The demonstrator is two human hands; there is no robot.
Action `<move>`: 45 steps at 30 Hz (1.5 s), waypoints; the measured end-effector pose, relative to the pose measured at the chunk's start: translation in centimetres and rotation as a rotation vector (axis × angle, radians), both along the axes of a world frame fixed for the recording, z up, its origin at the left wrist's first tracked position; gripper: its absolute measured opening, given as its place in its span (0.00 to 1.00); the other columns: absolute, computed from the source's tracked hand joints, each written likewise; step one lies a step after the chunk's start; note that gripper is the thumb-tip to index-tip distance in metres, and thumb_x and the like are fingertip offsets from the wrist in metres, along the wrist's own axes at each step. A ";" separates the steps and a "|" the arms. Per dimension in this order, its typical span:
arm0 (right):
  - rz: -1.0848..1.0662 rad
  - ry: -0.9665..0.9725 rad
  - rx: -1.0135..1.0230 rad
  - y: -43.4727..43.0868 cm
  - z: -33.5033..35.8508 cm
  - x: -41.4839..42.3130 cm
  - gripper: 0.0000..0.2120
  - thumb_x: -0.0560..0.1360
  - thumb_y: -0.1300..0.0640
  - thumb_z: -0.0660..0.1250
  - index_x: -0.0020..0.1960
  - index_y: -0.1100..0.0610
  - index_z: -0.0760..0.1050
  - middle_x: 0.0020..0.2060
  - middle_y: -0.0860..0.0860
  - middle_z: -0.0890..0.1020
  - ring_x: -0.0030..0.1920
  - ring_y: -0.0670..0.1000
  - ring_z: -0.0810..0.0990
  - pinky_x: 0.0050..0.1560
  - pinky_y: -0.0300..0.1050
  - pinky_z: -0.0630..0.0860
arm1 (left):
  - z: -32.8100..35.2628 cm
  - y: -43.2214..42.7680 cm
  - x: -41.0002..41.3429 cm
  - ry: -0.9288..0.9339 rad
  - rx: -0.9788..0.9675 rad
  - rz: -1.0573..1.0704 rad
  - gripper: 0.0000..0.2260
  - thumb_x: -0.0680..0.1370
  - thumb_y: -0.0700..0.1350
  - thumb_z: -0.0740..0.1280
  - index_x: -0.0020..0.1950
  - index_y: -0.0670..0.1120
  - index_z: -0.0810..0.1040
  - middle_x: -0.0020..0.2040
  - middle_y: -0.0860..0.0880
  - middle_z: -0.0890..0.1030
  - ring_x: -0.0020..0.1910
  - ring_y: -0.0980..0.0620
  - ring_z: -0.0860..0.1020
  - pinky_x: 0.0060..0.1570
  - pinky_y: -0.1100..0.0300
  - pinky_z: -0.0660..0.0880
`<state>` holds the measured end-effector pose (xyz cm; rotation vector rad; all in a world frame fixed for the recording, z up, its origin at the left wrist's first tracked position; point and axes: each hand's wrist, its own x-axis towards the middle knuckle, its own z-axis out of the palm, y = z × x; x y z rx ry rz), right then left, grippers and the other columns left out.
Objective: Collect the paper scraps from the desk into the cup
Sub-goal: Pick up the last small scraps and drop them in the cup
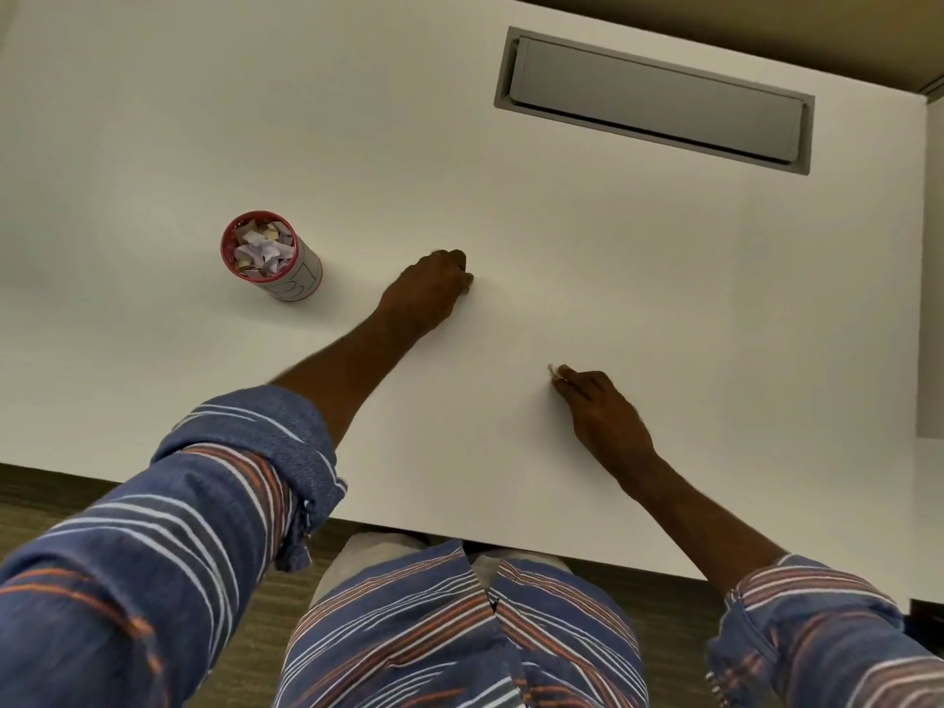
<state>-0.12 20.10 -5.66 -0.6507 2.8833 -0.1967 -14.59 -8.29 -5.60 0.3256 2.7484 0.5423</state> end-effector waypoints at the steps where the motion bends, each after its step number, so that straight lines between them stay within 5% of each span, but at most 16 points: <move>1: -0.002 -0.004 0.001 -0.2 0.0 -0.2 0.26 0.68 0.74 0.71 0.65 0.63 0.78 0.61 0.56 0.82 0.54 0.59 0.83 0.35 0.50 0.83 | 0.1 0.2 -0.1 0.023 -0.035 -0.025 0.12 0.82 0.47 0.58 0.55 0.41 0.76 0.54 0.43 0.78 0.52 0.40 0.77 0.48 0.50 0.75; 6: -0.004 -0.006 -0.022 -1.3 0.5 -1.4 0.14 0.73 0.67 0.71 0.58 0.63 0.80 0.48 0.57 0.84 0.47 0.60 0.83 0.31 0.53 0.81 | 0.8 1.0 -0.6 0.078 -0.162 -0.129 0.09 0.81 0.43 0.56 0.48 0.42 0.74 0.51 0.42 0.77 0.49 0.41 0.76 0.40 0.54 0.67; 11: -0.108 -0.004 -0.022 -3.0 0.7 -2.3 0.15 0.74 0.66 0.68 0.61 0.60 0.79 0.43 0.56 0.82 0.45 0.58 0.81 0.30 0.53 0.78 | 0.7 1.6 -0.1 0.081 -0.140 -0.090 0.06 0.80 0.40 0.58 0.45 0.42 0.72 0.52 0.41 0.75 0.51 0.40 0.74 0.39 0.52 0.65; 17: -0.427 -0.006 -0.285 -3.5 0.6 -2.7 0.12 0.78 0.63 0.65 0.60 0.60 0.81 0.45 0.55 0.82 0.46 0.55 0.81 0.47 0.49 0.80 | -0.2 -0.3 1.5 0.037 0.209 0.266 0.06 0.72 0.41 0.71 0.47 0.41 0.82 0.47 0.45 0.82 0.47 0.46 0.80 0.49 0.55 0.76; 21: -0.636 0.084 -0.503 -2.0 1.1 -3.6 0.08 0.77 0.63 0.67 0.54 0.60 0.83 0.48 0.54 0.85 0.48 0.52 0.84 0.53 0.41 0.78 | -0.1 -2.0 4.1 0.042 0.424 0.540 0.06 0.70 0.42 0.73 0.45 0.44 0.84 0.44 0.50 0.84 0.43 0.54 0.81 0.46 0.60 0.78; 26: -0.734 0.127 -0.525 1.6 1.4 -4.5 0.07 0.77 0.62 0.68 0.52 0.60 0.84 0.48 0.55 0.86 0.48 0.53 0.85 0.53 0.39 0.78 | 1.2 -2.7 5.6 0.036 0.656 0.735 0.07 0.67 0.44 0.73 0.44 0.48 0.84 0.41 0.56 0.84 0.41 0.62 0.81 0.39 0.75 0.75; 34: -0.712 -0.043 -0.579 -2.7 1.3 -5.5 0.07 0.77 0.63 0.69 0.52 0.59 0.84 0.48 0.54 0.86 0.50 0.51 0.85 0.54 0.29 0.75 | 5.9 -3.8 5.3 0.186 0.747 0.777 0.06 0.69 0.41 0.72 0.44 0.45 0.85 0.42 0.53 0.86 0.42 0.58 0.84 0.46 0.67 0.78; 40: -0.839 -0.162 -0.918 -11.1 3.6 -11.1 0.06 0.75 0.64 0.70 0.51 0.61 0.84 0.45 0.55 0.87 0.47 0.53 0.86 0.55 0.50 0.83 | 10.8 -9.9 4.6 0.428 0.692 0.838 0.04 0.70 0.42 0.72 0.43 0.47 0.85 0.38 0.59 0.83 0.38 0.67 0.81 0.43 0.76 0.72; 45: -0.622 -0.236 -0.968 -17.7 6.8 -15.3 0.07 0.75 0.64 0.71 0.51 0.62 0.84 0.43 0.57 0.87 0.43 0.54 0.86 0.51 0.47 0.83 | 11.5 -16.6 4.4 0.371 0.513 0.821 0.07 0.72 0.43 0.70 0.47 0.44 0.85 0.44 0.50 0.85 0.42 0.59 0.81 0.45 0.75 0.73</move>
